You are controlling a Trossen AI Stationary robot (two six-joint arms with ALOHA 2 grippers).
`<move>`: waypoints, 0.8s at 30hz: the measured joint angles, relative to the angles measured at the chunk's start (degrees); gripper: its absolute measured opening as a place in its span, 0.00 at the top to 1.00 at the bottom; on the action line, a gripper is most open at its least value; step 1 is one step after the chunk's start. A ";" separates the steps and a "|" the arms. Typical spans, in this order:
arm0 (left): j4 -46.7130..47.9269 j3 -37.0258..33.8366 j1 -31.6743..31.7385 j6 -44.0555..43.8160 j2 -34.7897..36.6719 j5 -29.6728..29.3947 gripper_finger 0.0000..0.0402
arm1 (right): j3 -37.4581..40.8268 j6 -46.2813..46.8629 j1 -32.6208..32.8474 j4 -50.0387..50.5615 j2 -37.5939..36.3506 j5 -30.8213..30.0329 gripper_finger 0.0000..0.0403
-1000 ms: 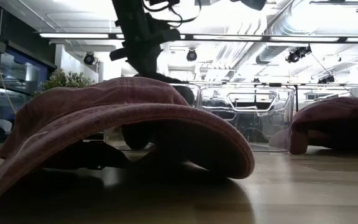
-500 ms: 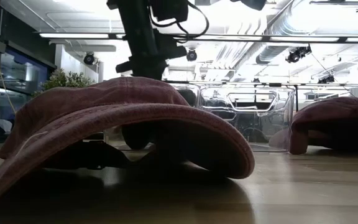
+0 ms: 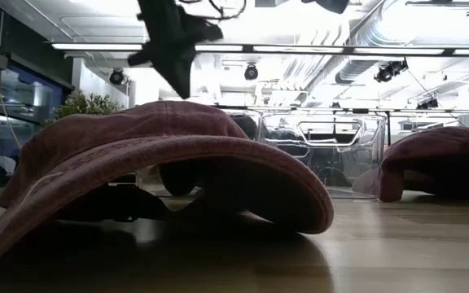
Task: Pick & Place hat
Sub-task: Put the black cap into the left transparent bin
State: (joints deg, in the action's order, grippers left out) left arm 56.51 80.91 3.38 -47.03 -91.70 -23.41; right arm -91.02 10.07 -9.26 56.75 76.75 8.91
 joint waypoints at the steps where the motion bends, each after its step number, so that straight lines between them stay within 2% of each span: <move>1: 1.25 0.27 0.00 -1.26 0.06 0.40 1.00 | 0.00 0.00 0.00 0.00 0.00 -0.01 0.68; 5: 9.08 -0.26 0.00 -5.48 -0.60 4.02 1.00 | 0.00 0.00 0.00 0.00 0.00 -0.02 0.68; 10: 8.17 -1.43 0.81 -9.92 -0.53 8.96 1.00 | 0.00 -0.01 0.00 0.02 0.00 -0.79 0.68; 17: 12.67 -2.83 1.17 -16.46 -0.40 5.47 1.00 | 0.00 -0.02 0.00 0.11 0.00 -0.85 0.68; 24: 7.03 -2.80 1.18 -16.30 -0.40 5.40 1.00 | 0.00 0.00 0.00 0.06 0.00 -0.85 0.68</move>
State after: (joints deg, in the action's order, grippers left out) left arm 63.54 78.11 4.56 -63.33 -92.09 -18.02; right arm -91.02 10.07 -9.26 56.81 76.75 8.05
